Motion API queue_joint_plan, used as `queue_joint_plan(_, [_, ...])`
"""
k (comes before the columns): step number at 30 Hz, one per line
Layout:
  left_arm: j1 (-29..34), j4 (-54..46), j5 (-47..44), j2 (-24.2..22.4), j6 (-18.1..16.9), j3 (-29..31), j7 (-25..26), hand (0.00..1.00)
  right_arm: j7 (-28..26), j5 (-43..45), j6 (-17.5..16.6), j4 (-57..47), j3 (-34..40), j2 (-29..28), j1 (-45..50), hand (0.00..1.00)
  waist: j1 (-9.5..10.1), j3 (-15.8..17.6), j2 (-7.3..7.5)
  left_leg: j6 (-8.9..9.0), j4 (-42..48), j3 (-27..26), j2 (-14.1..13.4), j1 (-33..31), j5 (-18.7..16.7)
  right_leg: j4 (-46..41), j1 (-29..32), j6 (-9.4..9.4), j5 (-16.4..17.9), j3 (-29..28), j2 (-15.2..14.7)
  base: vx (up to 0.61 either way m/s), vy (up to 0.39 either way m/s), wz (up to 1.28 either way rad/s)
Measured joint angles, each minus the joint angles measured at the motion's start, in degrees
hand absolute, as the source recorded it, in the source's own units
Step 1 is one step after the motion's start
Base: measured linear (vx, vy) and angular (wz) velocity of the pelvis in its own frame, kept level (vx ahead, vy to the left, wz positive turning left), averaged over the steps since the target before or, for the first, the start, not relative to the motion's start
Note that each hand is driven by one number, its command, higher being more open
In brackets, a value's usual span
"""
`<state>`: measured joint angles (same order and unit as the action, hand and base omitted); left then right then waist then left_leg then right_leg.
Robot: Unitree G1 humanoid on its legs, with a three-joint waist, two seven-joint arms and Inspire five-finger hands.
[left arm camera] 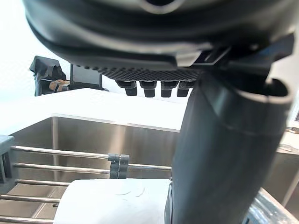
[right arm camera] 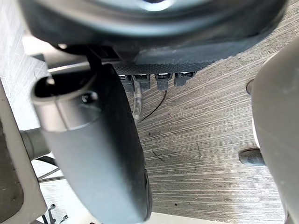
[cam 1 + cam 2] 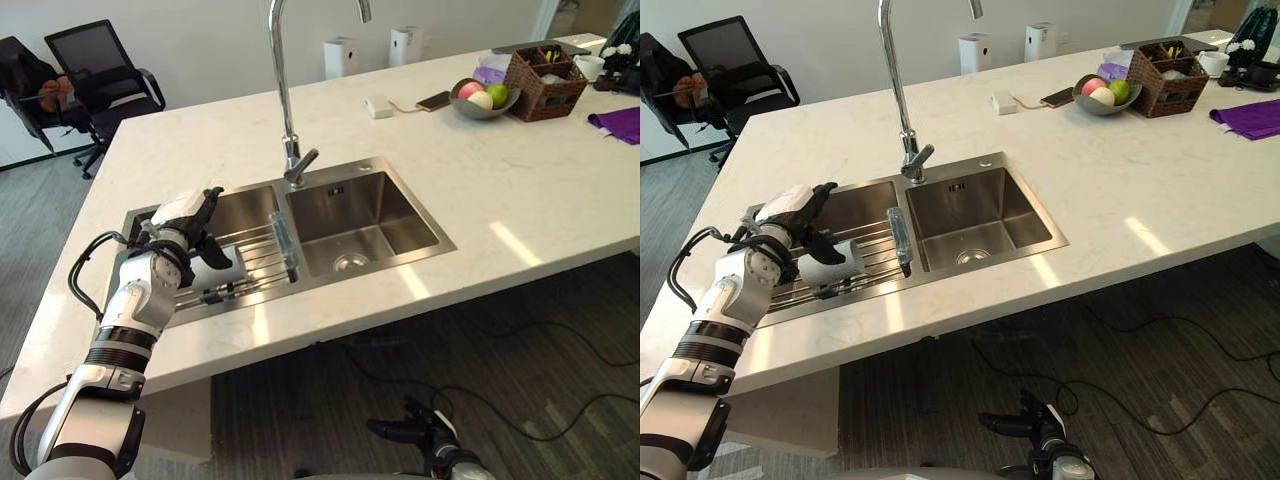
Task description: Walk over to the sink, pick up the cup, carry it to the dishwasher, place the cup inside the dishwasher, then close the dishwasher door
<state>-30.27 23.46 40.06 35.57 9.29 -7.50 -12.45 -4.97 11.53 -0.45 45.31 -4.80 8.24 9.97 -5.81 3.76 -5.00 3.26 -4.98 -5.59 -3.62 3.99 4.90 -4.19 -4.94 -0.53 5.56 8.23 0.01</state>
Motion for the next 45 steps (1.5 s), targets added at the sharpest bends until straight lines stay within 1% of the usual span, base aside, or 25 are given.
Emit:
queue_joint_plan(5, [0.6,1.2,1.3,-0.8,0.4,0.0,-0.1,1.0,-0.1,0.0,0.0,0.0,0.0,-0.1,0.0,1.0,-0.14,0.2,0.24,-0.01,0.0,-0.2,0.0,0.0,-0.1,0.0,0.0,0.0,0.0,-0.2,0.0,0.0,0.0,0.0])
queue_joint_plan(7, [1.6,1.8,2.7,-1.0,0.9,0.0,-0.8,1.0,-0.1,0.0,0.0,0.0,0.0,-0.3,-0.2,1.0,-0.75,0.2,0.32,-0.02,0.0,-0.3,0.0,0.0,-0.2,0.1,0.1,0.0,0.0,-0.3,0.0,0.01,0.002,-0.04])
queue_joint_plan(10, [2.9,1.8,2.8,-1.8,1.6,0.0,-1.7,1.0,-0.1,0.0,0.1,-0.2,0.0,-0.4,-0.3,1.0,-1.12,0.2,0.37,-0.06,0.0,-0.8,0.0,0.0,-0.4,0.3,0.1,0.01,0.0,-0.6,0.0,0.01,0.002,-0.05])
queue_joint_plan(14, [3.8,1.9,2.9,-3.0,1.7,0.0,-1.7,1.0,-0.2,0.0,0.5,-0.3,0.0,-0.4,-0.3,1.0,-1.14,0.3,0.38,-0.04,0.0,-1.2,0.0,0.0,-0.6,0.5,0.0,0.01,0.0,-0.9,0.1,0.02,0.002,-0.05])
queue_joint_plan(23, [4.9,1.9,6.9,-5.0,2.0,0.0,-2.0,1.0,-0.2,0.0,1.5,-0.7,0.0,-0.4,-0.3,1.0,-1.32,0.2,0.39,-0.03,0.0,-1.4,0.0,0.5,-0.9,0.9,-0.5,0.06,0.0,-1.1,0.1,0.0,0.0,0.0])
queue_joint_plan(26, [5.1,1.9,8.1,-5.6,2.8,0.3,-2.8,1.0,-0.4,0.0,1.8,-0.7,-0.1,-0.3,-0.3,1.0,-1.32,0.2,0.41,-0.13,0.0,-1.6,-0.1,0.6,-1.0,1.2,-0.6,0.12,-0.2,-1.3,0.1,-0.01,0.002,-0.03])
queue_joint_plan(30, [5.7,2.0,10.6,-7.5,3.8,2.3,-3.1,1.0,-0.4,0.0,2.7,-0.8,-0.1,-0.3,-0.5,1.0,-1.37,0.2,0.45,-0.37,0.0,-2.2,0.0,0.6,-1.2,1.7,-0.6,0.23,-0.5,-1.8,0.2,0.0,0.008,-0.07])
queue_joint_plan(35, [5.3,5.0,11.8,-8.4,5.4,2.9,-4.1,1.0,-1.3,0.1,3.6,-0.8,-0.1,-0.3,-0.6,1.0,-1.58,-0.3,0.46,-0.51,0.0,-2.6,0.1,1.1,-1.5,3.2,-1.6,0.34,-1.2,-2.0,0.2,0.01,0.004,-0.05])
queue_joint_plan(36, [5.0,6.5,12.2,-9.2,5.6,3.8,-4.3,1.0,-1.5,0.1,3.6,-0.7,-0.1,-0.3,-0.6,1.0,-1.72,-0.4,0.47,-0.53,0.0,-2.7,0.1,1.4,-1.6,3.4,-1.9,0.36,-1.2,-2.1,0.2,0.0,0.0,0.0])
queue_joint_plan(37, [4.8,7.0,13.1,-9.4,6.1,3.9,-4.6,1.0,-1.6,0.1,3.7,-0.7,-0.1,-0.3,-0.7,1.0,-1.85,-0.4,0.5,-0.54,0.0,-2.7,0.1,1.5,-1.6,3.4,-2.1,0.36,-1.2,-2.1,0.2,0.0,0.0,0.0])
queue_joint_plan(38, [4.4,8.1,13.8,-9.7,7.2,4.1,-5.3,1.0,-1.8,0.1,3.7,-0.5,-0.1,-0.4,-0.7,1.0,-2.11,-0.5,0.84,-0.57,-0.2,-2.8,0.1,1.6,-1.7,3.5,-2.2,0.36,-1.2,-2.2,0.2,-0.01,-0.004,-0.04])
queue_joint_plan(41, [3.1,11.3,14.2,-10.3,10.0,4.9,-6.8,1.0,-2.7,0.1,3.8,0.5,-0.1,-0.4,-1.4,1.0,-2.77,-0.7,0.88,-0.56,-0.3,-3.0,0.0,2.2,-1.8,3.5,-2.5,0.39,-1.3,-2.7,0.2,-0.02,-0.005,-0.08])
queue_joint_plan(42, [2.5,12.2,14.6,-10.5,10.7,4.9,-7.3,0.0,-2.8,0.1,3.8,0.8,-0.1,-0.4,-1.6,1.0,-2.82,-0.7,0.9,-0.57,-0.3,-3.2,0.0,2.3,-1.8,3.5,-2.5,0.38,-1.3,-2.9,0.3,-0.02,-0.003,-0.11])
queue_joint_plan(45, [1.3,14.2,15.2,-11.3,13.8,5.0,-7.8,0.0,-3.4,0.1,3.8,1.6,0.0,-0.5,-2.1,1.0,-2.98,-0.7,0.96,-0.66,-0.3,-3.7,0.0,2.9,-1.9,3.8,-2.9,0.44,-1.6,-3.5,0.3,-0.03,0.0,-0.09])
